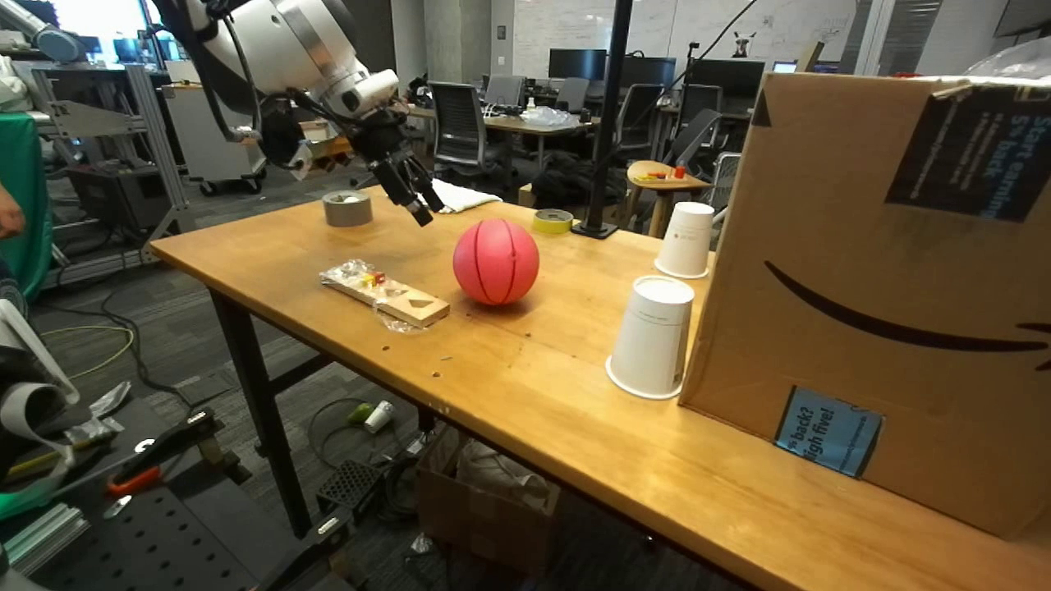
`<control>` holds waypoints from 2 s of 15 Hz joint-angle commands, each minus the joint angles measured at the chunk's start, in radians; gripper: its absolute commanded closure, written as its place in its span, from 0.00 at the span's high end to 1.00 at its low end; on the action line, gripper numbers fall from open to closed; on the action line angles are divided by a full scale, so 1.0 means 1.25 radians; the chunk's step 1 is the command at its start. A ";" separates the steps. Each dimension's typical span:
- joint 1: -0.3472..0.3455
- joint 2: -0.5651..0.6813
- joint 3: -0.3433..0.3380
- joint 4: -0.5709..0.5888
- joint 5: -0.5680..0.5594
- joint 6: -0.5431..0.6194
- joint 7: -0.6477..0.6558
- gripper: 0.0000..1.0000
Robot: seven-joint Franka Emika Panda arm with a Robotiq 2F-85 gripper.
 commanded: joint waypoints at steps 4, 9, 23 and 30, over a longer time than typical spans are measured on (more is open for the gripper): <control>0.004 -0.069 0.002 -0.044 0.016 -0.092 0.018 1.00; -0.010 -0.052 -0.007 -0.039 0.010 -0.144 0.012 1.00; -0.055 0.085 -0.075 0.029 -0.083 -0.042 0.018 1.00; -0.062 0.108 -0.093 0.053 -0.180 0.016 0.032 1.00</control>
